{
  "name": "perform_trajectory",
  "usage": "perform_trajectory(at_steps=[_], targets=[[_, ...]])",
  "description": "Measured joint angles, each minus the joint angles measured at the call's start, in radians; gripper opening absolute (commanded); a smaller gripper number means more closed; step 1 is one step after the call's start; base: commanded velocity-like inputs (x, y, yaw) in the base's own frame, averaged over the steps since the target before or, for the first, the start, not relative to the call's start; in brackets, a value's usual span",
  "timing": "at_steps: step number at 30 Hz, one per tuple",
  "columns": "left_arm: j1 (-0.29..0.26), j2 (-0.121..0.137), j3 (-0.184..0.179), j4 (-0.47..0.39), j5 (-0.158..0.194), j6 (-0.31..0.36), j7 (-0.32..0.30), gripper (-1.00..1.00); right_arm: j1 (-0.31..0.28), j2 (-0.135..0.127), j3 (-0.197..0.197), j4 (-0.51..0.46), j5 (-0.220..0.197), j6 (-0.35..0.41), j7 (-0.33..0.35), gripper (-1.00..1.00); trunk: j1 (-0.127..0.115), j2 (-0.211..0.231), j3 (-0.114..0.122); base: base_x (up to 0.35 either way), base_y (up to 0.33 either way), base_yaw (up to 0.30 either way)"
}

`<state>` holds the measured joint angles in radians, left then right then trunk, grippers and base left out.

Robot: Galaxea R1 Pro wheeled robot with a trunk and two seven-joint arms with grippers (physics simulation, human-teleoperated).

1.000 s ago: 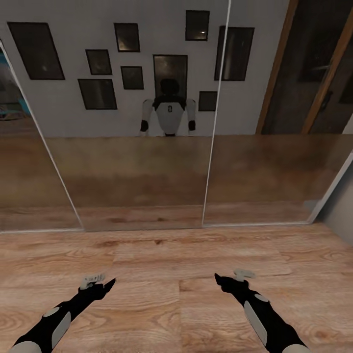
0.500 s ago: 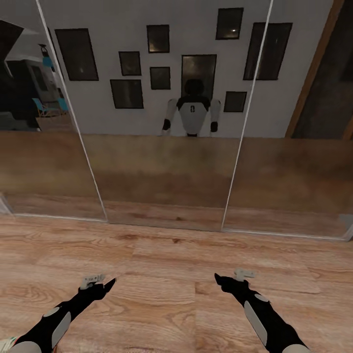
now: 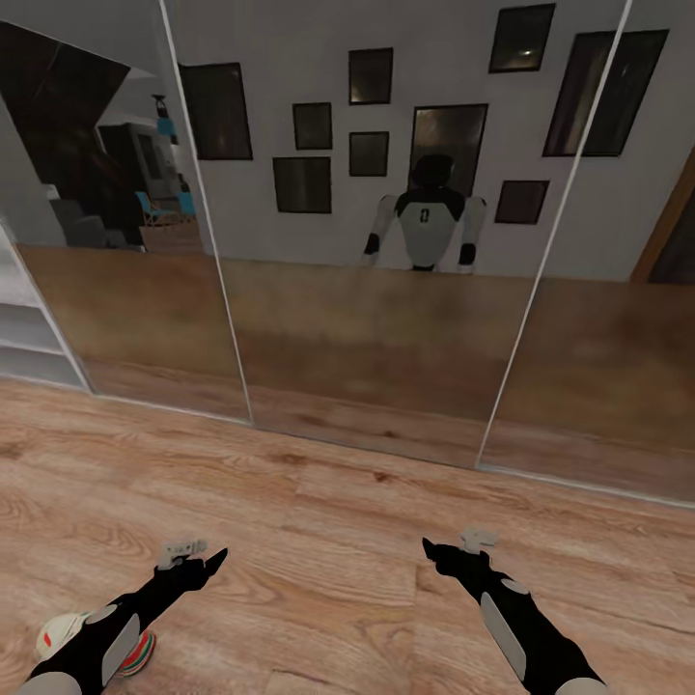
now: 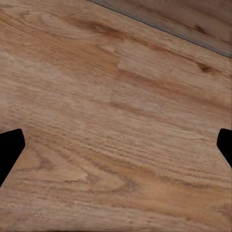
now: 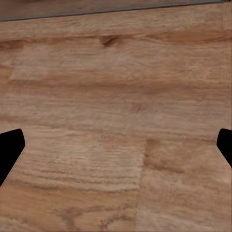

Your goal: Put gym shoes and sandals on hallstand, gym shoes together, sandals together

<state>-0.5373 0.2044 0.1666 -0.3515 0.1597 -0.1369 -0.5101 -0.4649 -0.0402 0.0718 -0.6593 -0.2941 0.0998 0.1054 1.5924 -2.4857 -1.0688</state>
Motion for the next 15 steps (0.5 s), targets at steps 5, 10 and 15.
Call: perform_trajectory(at_steps=[5,10,15], targets=[[0.0,0.0,0.0,0.0,0.0,0.0,0.0,1.0,0.0,0.0,0.0,0.0,0.0,0.0,0.0,1.0,0.0,0.0,0.0,0.191,-0.239,0.3],[0.0,0.0,0.0,0.0,0.0,0.0,0.0,1.0,0.0,0.0,0.0,0.0,0.0,0.0,0.0,1.0,0.0,0.0,0.0,0.209,-0.262,0.3],[0.0,0.0,0.0,0.0,0.0,0.0,0.0,1.0,0.0,0.0,0.0,0.0,0.0,0.0,0.0,1.0,0.0,0.0,0.0,0.21,-0.238,0.3]])
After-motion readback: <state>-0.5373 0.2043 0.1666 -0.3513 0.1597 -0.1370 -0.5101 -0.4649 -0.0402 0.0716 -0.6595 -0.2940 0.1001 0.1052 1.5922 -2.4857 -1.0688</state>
